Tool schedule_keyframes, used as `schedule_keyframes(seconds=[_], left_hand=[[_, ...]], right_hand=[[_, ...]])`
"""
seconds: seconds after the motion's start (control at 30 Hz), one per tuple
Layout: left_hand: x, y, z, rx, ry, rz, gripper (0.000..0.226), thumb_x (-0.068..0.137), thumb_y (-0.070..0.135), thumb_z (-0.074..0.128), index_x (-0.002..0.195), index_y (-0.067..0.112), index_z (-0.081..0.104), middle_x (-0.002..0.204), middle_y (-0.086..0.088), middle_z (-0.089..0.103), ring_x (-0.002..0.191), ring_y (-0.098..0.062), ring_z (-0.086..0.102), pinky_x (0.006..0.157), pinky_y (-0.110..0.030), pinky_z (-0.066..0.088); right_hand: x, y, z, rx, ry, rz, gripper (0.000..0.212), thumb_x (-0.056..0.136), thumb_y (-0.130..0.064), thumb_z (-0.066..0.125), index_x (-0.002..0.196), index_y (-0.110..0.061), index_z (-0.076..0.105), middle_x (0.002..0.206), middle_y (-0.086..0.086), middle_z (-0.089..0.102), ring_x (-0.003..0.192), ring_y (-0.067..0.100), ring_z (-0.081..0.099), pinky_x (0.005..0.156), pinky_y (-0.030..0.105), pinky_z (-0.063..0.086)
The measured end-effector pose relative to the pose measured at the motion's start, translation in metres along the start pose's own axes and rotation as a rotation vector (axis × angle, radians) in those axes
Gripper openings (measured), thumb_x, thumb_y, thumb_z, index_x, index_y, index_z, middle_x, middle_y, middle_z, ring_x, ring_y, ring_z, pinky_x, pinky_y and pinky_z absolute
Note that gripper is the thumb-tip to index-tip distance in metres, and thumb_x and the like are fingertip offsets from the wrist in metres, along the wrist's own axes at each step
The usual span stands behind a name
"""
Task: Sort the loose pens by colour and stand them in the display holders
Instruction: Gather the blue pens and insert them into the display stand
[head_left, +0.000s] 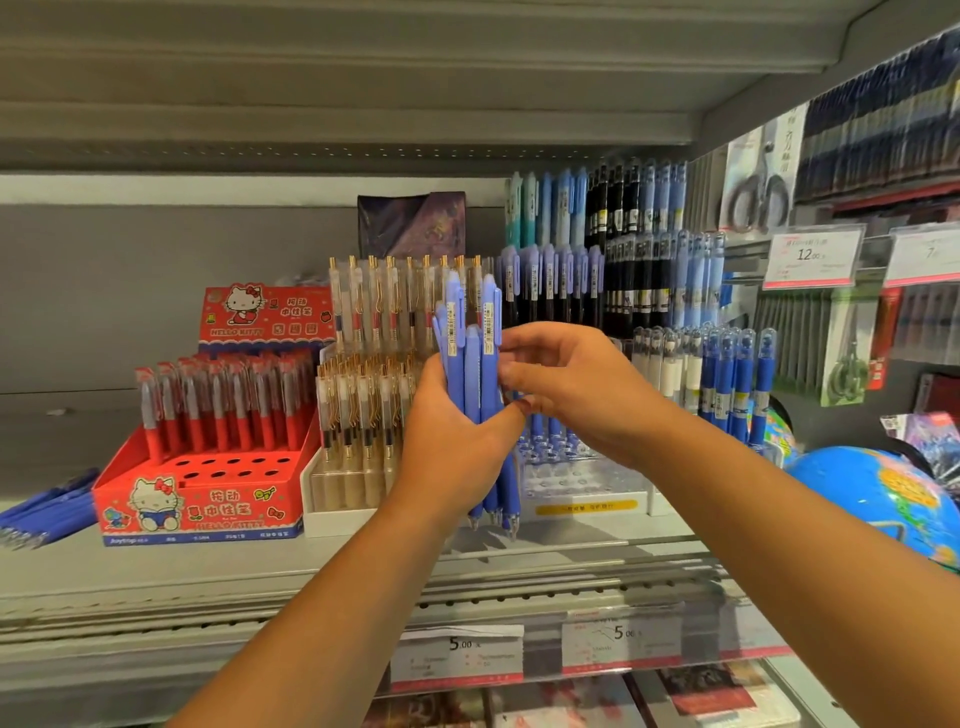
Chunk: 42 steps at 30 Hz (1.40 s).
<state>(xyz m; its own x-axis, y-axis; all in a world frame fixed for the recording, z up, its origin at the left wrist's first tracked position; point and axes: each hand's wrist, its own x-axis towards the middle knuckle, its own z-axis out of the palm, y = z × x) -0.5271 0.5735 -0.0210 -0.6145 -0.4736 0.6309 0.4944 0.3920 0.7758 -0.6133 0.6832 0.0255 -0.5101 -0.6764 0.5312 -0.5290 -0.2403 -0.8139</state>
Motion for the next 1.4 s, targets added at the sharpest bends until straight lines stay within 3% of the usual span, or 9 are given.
schedule_keyframes(seconds=[0.13, 0.27, 0.37, 0.5, 0.63, 0.87, 1.0, 1.17, 1.4], left_hand=[[-0.001, 0.003, 0.002, 0.004, -0.012, -0.024, 0.052, 0.078, 0.026, 0.081, 0.120, 0.034, 0.052, 0.099, 0.016, 0.067, 0.086, 0.000, 0.068, 0.069, -0.015, 0.056], [-0.003, 0.006, 0.002, 0.052, 0.030, -0.052, 0.072, 0.067, 0.048, 0.079, 0.129, 0.027, 0.048, 0.114, 0.007, 0.064, 0.097, -0.005, 0.066, 0.086, -0.033, 0.058], [-0.004, 0.006, 0.001, 0.068, 0.087, -0.039, 0.057, 0.077, 0.037, 0.079, 0.125, 0.028, 0.049, 0.097, 0.007, 0.063, 0.076, -0.005, 0.067, 0.078, -0.040, 0.060], [-0.002, 0.005, 0.001, 0.063, 0.085, -0.067, 0.061, 0.081, 0.031, 0.078, 0.133, 0.025, 0.046, 0.101, -0.003, 0.061, 0.081, -0.026, 0.066, 0.080, -0.049, 0.059], [-0.003, 0.005, 0.001, 0.067, 0.076, -0.060, 0.049, 0.084, 0.024, 0.077, 0.123, 0.029, 0.049, 0.093, -0.002, 0.061, 0.073, -0.021, 0.065, 0.075, -0.046, 0.060], [-0.002, 0.004, 0.000, 0.058, 0.070, -0.066, 0.044, 0.086, 0.019, 0.075, 0.122, 0.027, 0.050, 0.090, 0.000, 0.061, 0.070, -0.019, 0.064, 0.073, -0.047, 0.061], [-0.001, 0.002, 0.000, 0.056, 0.072, -0.053, 0.044, 0.087, 0.018, 0.073, 0.124, 0.027, 0.049, 0.091, 0.000, 0.061, 0.069, -0.016, 0.063, 0.072, -0.040, 0.060], [-0.001, 0.002, 0.001, 0.033, 0.063, -0.035, 0.037, 0.088, 0.015, 0.072, 0.106, 0.039, 0.050, 0.087, -0.002, 0.060, 0.061, -0.013, 0.061, 0.056, -0.021, 0.055], [-0.002, 0.002, 0.000, -0.010, 0.065, -0.026, 0.038, 0.089, 0.008, 0.069, 0.099, 0.040, 0.051, 0.082, -0.004, 0.059, 0.059, -0.013, 0.059, 0.053, -0.020, 0.054]], right_hand=[[0.001, -0.005, -0.003, -0.144, 0.044, -0.039, 0.016, 0.088, -0.004, 0.067, 0.101, -0.012, 0.071, 0.091, 0.010, 0.071, 0.076, 0.010, 0.068, 0.065, 0.021, 0.054], [0.005, -0.002, -0.010, -0.081, 0.191, -0.012, 0.012, 0.088, -0.007, 0.067, 0.099, -0.012, 0.069, 0.090, 0.013, 0.068, 0.075, 0.013, 0.066, 0.061, 0.023, 0.055], [0.009, 0.000, -0.024, -0.057, 0.328, -0.017, 0.021, 0.091, -0.008, 0.065, 0.110, -0.015, 0.062, 0.096, 0.008, 0.066, 0.081, 0.015, 0.068, 0.060, 0.022, 0.056], [0.011, 0.008, -0.043, -0.363, 0.488, -0.119, 0.025, 0.091, -0.011, 0.063, 0.109, -0.026, 0.055, 0.091, -0.004, 0.063, 0.080, 0.012, 0.066, 0.066, 0.027, 0.058], [0.011, 0.021, -0.048, -0.559, 0.577, -0.249, 0.027, 0.091, -0.011, 0.061, 0.116, -0.019, 0.056, 0.093, -0.007, 0.061, 0.083, 0.005, 0.060, 0.068, 0.013, 0.049], [0.014, 0.034, -0.050, -0.831, 0.518, -0.257, 0.031, 0.092, -0.012, 0.060, 0.123, -0.011, 0.055, 0.098, 0.001, 0.059, 0.088, 0.017, 0.057, 0.076, 0.030, 0.048], [0.016, 0.036, -0.046, -0.906, 0.430, -0.145, 0.013, 0.093, -0.008, 0.057, 0.105, -0.008, 0.059, 0.097, 0.009, 0.061, 0.083, 0.023, 0.056, 0.076, 0.040, 0.051], [0.022, 0.036, -0.045, -1.083, 0.355, 0.023, 0.014, 0.097, -0.004, 0.052, 0.109, 0.001, 0.057, 0.086, 0.016, 0.061, 0.072, 0.029, 0.052, 0.063, 0.036, 0.040], [0.020, 0.041, -0.042, -1.186, 0.338, 0.110, 0.019, 0.094, 0.008, 0.050, 0.111, 0.003, 0.055, 0.089, 0.018, 0.057, 0.053, 0.015, 0.036, 0.044, 0.025, 0.024]])
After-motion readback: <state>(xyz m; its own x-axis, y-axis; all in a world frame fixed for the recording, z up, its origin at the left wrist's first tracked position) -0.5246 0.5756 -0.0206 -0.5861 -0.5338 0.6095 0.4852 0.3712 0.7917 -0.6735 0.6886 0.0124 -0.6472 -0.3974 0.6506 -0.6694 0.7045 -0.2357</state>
